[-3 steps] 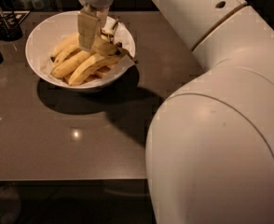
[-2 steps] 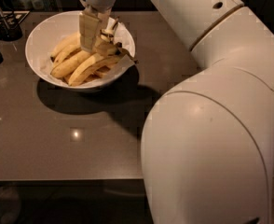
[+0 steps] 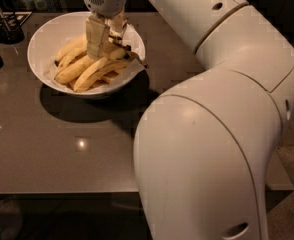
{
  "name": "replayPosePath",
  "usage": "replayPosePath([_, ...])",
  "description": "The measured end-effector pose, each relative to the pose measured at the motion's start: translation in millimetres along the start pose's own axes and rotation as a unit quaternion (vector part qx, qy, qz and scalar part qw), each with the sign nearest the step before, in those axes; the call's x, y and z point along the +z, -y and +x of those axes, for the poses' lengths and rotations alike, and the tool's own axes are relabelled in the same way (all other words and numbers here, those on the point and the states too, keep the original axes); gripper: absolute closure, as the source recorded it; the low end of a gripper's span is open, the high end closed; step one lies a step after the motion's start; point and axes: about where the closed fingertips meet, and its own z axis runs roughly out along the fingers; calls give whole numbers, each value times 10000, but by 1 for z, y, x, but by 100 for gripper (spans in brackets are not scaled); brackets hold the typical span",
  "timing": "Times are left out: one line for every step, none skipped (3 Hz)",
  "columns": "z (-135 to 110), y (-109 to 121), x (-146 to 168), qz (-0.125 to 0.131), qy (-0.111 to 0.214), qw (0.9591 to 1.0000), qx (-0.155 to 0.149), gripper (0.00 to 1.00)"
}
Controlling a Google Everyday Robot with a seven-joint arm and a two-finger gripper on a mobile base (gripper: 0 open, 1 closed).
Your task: Pick banana from white bowl
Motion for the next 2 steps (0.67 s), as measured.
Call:
replayPosePath([1, 0, 7, 4, -132, 9999, 44, 44])
replayPosePath([6, -2, 9, -9, -206, 9998, 67, 67])
